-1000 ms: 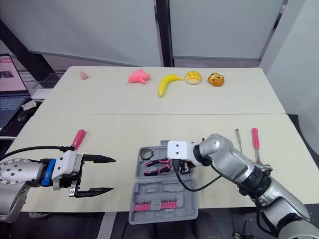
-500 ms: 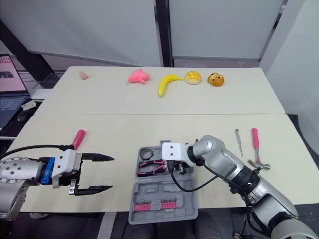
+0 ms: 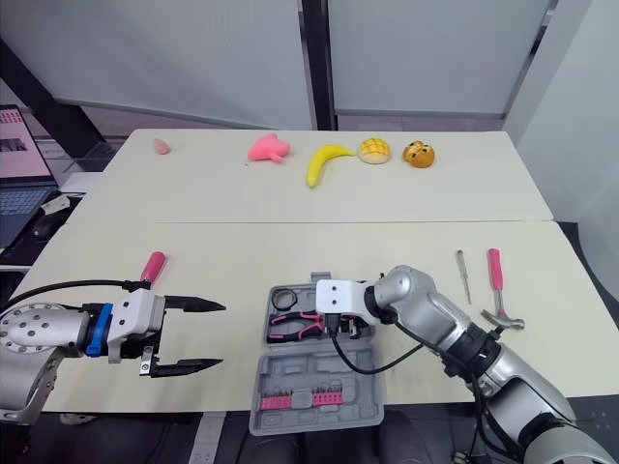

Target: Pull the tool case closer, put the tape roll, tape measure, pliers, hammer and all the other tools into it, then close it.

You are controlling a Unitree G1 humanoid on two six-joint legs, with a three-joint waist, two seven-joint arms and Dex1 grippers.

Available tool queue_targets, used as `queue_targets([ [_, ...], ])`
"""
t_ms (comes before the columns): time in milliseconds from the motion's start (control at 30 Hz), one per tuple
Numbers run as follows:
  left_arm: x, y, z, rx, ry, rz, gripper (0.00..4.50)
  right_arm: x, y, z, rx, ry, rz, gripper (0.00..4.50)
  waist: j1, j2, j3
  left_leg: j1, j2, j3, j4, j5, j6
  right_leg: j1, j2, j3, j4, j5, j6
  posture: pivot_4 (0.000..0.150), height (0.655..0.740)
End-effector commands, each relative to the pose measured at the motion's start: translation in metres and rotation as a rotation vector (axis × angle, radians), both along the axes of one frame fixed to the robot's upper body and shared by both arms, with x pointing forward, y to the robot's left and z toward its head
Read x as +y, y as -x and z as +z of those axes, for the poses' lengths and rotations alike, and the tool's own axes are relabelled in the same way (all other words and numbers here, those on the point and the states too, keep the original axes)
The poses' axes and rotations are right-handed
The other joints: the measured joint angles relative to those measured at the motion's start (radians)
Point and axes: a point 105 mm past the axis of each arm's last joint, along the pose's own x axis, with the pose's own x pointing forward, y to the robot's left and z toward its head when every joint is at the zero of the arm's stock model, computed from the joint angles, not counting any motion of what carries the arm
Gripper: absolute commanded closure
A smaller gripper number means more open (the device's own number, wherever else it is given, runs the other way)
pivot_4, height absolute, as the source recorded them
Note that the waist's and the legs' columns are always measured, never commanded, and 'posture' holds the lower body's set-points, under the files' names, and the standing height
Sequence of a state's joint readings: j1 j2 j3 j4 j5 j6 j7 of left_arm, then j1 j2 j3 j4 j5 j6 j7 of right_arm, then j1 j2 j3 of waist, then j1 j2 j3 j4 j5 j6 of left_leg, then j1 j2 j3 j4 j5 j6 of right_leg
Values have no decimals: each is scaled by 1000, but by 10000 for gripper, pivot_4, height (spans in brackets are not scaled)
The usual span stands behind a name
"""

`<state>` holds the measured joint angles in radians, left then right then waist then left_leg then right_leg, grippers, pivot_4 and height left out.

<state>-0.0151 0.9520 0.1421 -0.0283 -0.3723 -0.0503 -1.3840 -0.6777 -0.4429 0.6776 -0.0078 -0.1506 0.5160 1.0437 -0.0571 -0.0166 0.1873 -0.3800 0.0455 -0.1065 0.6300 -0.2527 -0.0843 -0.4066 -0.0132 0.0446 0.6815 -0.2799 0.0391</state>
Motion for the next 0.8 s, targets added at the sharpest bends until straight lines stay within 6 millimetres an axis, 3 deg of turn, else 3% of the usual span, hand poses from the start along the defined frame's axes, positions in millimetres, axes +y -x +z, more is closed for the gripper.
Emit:
queue_targets([
  [33, -3, -2, 3, -28, 2, -9, 0, 4, -1, 11, -40, -24, 34, 21525, 0, 0, 0, 0, 0, 0, 0, 0, 0, 0, 0, 0, 0, 0, 0, 1500, 7400],
  [167, -3, -2, 3, -29, 3, -7, 0, 6, -2, 30, -52, -70, 58, 13135, 0, 0, 0, 0, 0, 0, 0, 0, 0, 0, 0, 0, 0, 0, 0, 1500, 7400],
  [300, -2, -2, 3, -26, 18, 5, 0, 19, 7, 51, -69, -190, 113, 13135, 0, 0, 0, 0, 0, 0, 0, 0, 0, 0, 0, 0, 0, 0, 0, 1500, 7400],
  [500, -1, -2, 4, -21, 32, 25, 0, 35, 5, 46, -51, -294, 38, 26082, 0, 0, 0, 0, 0, 0, 0, 0, 0, 0, 0, 0, 0, 0, 0, 1500, 7400],
  [800, -2, -5, 8, -19, 52, 41, 0, 44, -10, 10, -20, -232, -40, 42388, 0, 0, 0, 0, 0, 0, 0, 0, 0, 0, 0, 0, 1, 0, 0, 1500, 7400],
])
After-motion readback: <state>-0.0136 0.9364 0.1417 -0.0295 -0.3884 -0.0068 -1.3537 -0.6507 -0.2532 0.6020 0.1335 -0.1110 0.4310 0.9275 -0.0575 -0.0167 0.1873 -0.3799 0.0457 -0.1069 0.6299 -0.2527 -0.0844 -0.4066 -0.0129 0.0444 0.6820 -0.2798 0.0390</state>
